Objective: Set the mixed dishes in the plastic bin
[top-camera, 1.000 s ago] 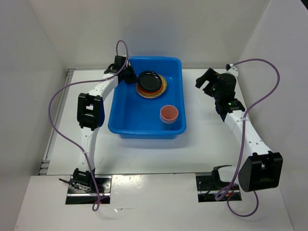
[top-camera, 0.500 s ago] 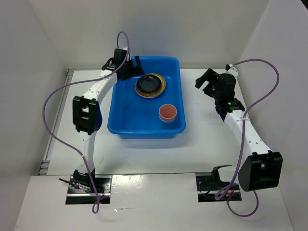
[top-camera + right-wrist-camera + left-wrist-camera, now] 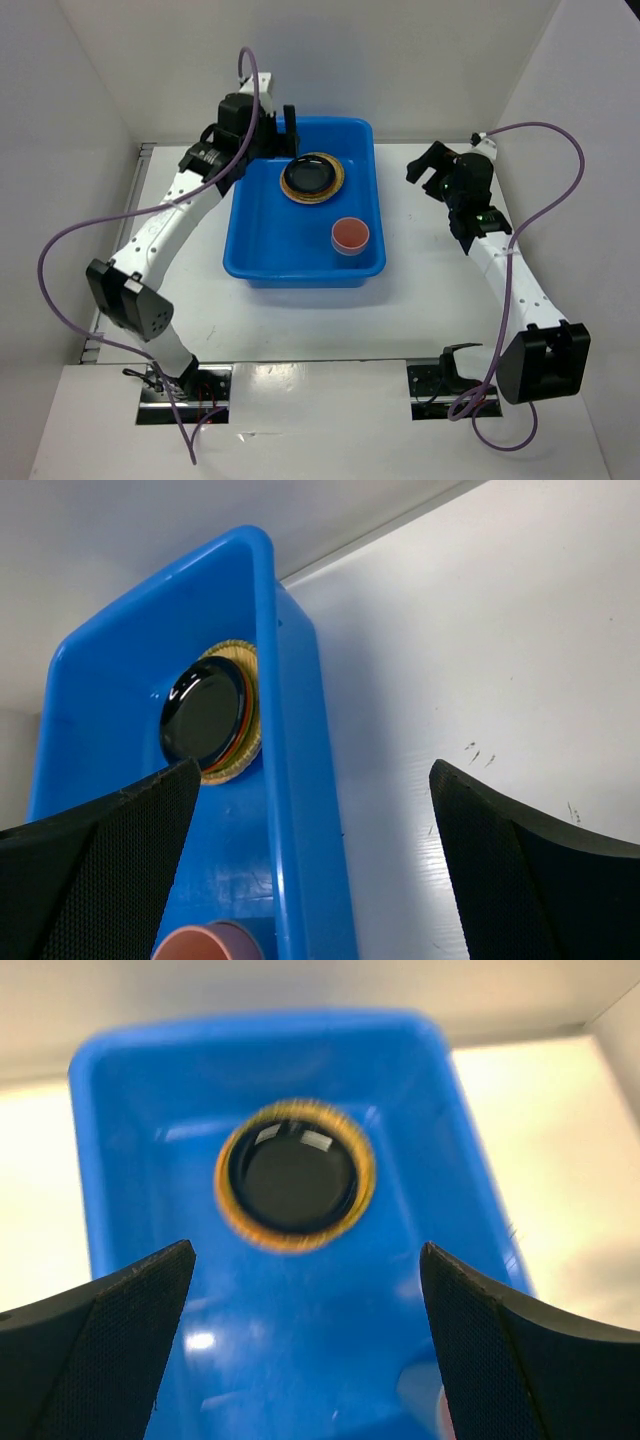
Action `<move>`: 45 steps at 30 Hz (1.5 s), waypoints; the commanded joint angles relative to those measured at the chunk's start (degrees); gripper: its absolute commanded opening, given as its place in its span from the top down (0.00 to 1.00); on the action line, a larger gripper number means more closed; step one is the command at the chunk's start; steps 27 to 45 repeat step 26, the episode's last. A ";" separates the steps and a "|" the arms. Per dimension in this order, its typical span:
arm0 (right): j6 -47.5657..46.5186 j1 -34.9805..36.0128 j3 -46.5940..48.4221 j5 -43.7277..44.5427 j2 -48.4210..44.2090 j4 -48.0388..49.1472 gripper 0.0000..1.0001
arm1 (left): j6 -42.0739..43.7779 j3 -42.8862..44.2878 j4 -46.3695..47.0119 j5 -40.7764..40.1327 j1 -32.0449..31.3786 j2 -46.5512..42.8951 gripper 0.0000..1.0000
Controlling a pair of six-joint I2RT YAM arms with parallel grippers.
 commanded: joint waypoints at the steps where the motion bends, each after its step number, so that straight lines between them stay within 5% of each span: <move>1: 0.45 -0.33 -0.58 0.60 -1.22 1.65 0.00 | 0.07 -9.86 -0.04 -4.20 0.89 -6.35 0.00; 6: 1.07 0.20 -4.61 1.13 -4.55 2.78 0.00 | -3.36 -26.82 3.23 -2.36 1.59 -16.71 0.00; 14: 1.60 0.72 -10.32 0.61 -8.33 4.90 0.00 | -3.37 -37.21 3.76 -1.03 3.53 -27.36 0.00; 45: 1.60 1.87 -11.39 1.22 -11.50 4.90 0.00 | -3.89 -40.13 4.47 0.55 3.53 -29.92 0.00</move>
